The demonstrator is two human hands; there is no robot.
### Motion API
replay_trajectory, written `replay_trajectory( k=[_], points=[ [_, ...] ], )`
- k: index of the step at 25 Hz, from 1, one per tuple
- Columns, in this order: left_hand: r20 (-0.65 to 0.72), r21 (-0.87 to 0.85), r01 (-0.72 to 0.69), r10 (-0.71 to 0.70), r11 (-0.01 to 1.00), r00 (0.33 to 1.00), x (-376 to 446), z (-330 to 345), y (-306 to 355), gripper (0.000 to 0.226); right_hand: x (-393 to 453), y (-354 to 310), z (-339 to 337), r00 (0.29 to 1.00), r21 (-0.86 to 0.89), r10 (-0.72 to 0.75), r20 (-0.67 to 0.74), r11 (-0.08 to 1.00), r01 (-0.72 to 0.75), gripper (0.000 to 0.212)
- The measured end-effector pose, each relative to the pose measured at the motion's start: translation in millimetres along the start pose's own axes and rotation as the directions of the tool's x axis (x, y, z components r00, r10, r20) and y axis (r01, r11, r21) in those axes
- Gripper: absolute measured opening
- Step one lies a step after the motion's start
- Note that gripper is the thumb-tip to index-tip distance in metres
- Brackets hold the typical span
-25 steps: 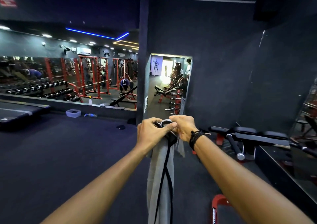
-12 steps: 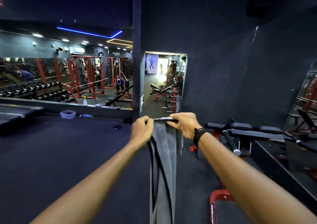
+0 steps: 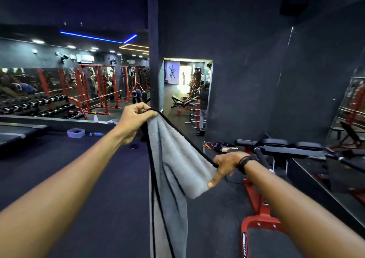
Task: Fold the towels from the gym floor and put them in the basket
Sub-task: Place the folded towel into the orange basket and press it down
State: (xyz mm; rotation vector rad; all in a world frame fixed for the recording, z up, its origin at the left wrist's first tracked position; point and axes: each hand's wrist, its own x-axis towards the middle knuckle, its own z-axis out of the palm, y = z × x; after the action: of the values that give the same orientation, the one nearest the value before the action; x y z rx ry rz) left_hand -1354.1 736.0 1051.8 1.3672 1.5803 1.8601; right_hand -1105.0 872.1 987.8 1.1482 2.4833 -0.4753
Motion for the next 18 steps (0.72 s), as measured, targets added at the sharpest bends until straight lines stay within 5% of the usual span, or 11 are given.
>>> replay_trajectory(
  k=[3,5,7,10,14,16,18],
  points=[
    [0.090,0.296,-0.079,0.054,0.952,0.994,10.6,-23.7,1.1,0.018,1.4,10.8,-14.6,0.947,-0.085,-0.026,-0.319,0.996,-0.002,0.039],
    [0.158,0.592,-0.142,0.058,0.793,0.986,16.4,-44.6,-2.6,0.020,-6.9,22.3,-33.4,0.805,0.049,-0.041,-0.592,0.995,0.087,0.040],
    [0.178,0.721,-0.175,0.065,0.671,0.982,19.0,-58.2,-5.2,0.020,-16.8,26.4,-49.4,0.688,0.144,-0.077,-0.722,0.955,0.258,0.044],
    [0.094,0.751,-0.183,0.171,0.635,0.981,21.5,-57.8,-4.3,0.016,-26.3,16.5,-63.1,0.657,0.135,-0.178,-0.732,0.908,0.396,0.029],
    [-0.119,0.643,-0.136,0.275,0.754,0.954,24.2,-55.8,-10.7,0.021,-27.4,17.2,-71.1,0.549,0.271,-0.172,-0.818,0.727,0.631,0.021],
    [-0.139,0.598,-0.087,0.210,0.797,0.968,25.0,-58.5,-16.9,0.020,-26.1,20.5,-63.3,0.540,0.405,-0.085,-0.837,0.566,0.718,0.027],
    [0.008,0.662,-0.032,0.036,0.749,0.999,27.5,-61.4,-23.5,0.017,-18.9,25.0,-53.0,0.605,0.488,-0.052,-0.795,0.538,0.687,0.039]
  ],
)
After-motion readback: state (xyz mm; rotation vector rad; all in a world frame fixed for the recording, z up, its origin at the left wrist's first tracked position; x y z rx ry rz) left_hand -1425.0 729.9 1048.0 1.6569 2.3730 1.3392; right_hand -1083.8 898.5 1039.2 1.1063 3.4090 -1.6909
